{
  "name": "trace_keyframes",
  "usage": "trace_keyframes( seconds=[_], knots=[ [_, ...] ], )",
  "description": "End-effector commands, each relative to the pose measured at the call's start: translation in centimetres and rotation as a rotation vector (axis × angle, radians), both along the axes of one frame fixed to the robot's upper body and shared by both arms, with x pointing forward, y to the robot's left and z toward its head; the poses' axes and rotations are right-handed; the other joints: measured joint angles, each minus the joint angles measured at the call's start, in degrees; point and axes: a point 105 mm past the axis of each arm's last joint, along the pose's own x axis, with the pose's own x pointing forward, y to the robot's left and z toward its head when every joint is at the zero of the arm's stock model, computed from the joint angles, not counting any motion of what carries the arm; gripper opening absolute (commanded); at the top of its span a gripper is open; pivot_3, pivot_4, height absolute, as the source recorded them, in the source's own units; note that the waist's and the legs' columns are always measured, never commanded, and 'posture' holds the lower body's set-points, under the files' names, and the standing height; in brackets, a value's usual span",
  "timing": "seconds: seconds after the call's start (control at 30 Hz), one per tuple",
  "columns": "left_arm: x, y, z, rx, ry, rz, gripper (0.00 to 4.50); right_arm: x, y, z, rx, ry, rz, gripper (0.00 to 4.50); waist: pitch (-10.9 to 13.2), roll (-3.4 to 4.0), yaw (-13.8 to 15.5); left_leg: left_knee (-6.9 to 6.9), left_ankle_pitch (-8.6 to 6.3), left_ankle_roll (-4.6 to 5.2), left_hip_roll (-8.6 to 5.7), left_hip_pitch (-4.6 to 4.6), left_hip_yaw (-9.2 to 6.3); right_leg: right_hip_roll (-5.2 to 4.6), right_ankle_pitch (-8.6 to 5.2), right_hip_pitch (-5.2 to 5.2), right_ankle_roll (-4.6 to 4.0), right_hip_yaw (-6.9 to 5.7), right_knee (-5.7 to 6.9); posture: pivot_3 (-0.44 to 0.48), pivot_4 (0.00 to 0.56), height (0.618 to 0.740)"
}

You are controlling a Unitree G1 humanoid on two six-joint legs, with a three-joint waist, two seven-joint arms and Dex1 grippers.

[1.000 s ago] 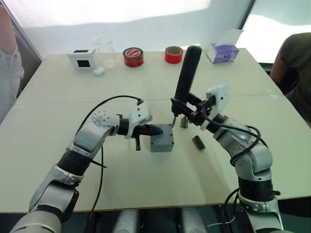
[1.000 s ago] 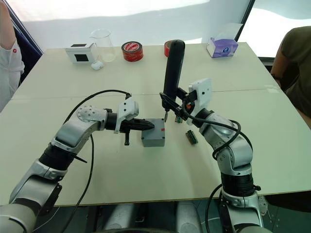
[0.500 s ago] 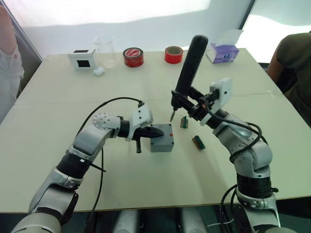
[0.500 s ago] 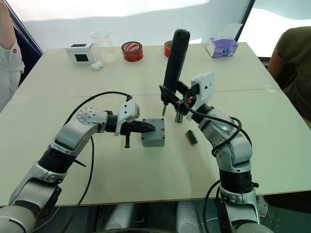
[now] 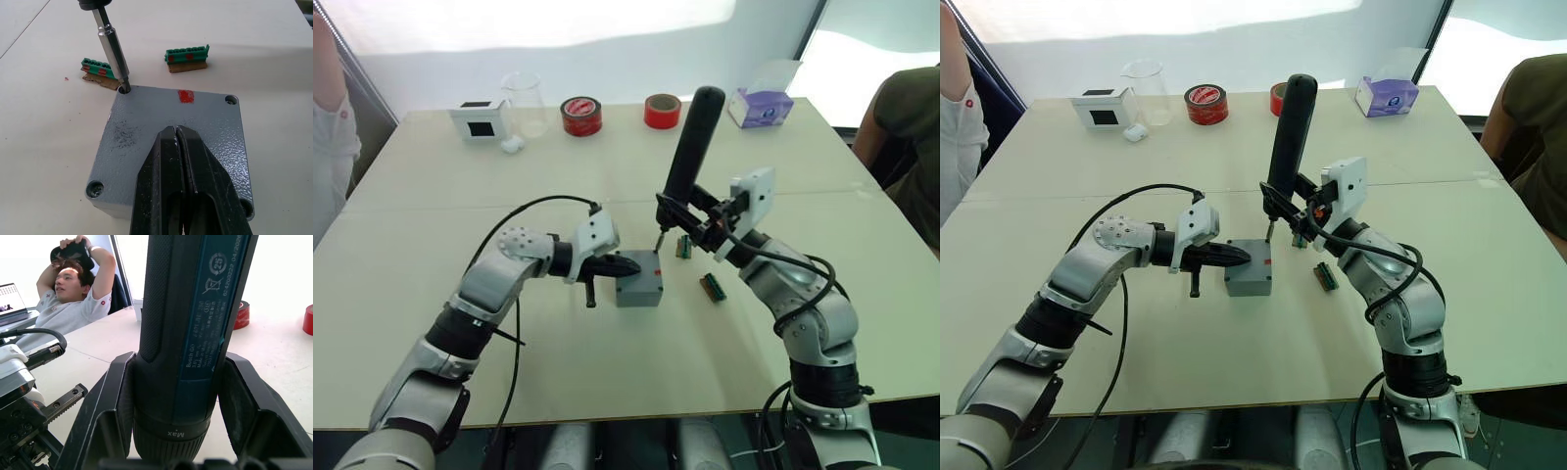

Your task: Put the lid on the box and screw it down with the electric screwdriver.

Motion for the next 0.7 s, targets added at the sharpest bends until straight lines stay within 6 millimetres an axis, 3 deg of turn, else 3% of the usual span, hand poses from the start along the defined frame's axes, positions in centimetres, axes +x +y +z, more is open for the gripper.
trace_keyframes(
  seconds=[0.03,0.47,0.7],
  knots=[
    [0.3,0.7,-0.6,0.029,0.01,0.032,0.0,-0.6,0.5,0.9,-0.002,-0.058,0.016,1.85,0.0,0.0,0.0,0.0,0.0,0.0,0.0,0.01,0.0,0.0,0.0,0.01,0.0,0.0,0.0,0.0,0.15,0.74],
    [0.1,0.7,-1.0,0.032,0.019,0.029,0.0,-0.3,0.8,1.0,0.014,-0.079,-0.002,1.85,0.0,0.0,0.0,0.0,0.0,0.0,0.0,0.07,0.0,0.0,0.0,0.07,0.0,0.0,0.0,0.0,0.15,0.74],
    [-0.1,0.6,-1.1,0.035,0.025,0.027,0.0,-0.1,0.8,-0.3,-0.031,-0.067,-0.008,1.85,0.0,0.0,0.0,-0.04,-0.02,0.03,0.0,0.35,0.0,0.0,-0.01,0.34,-0.01,0.0,-0.03,0.0,0.15,0.74]
  ],
)
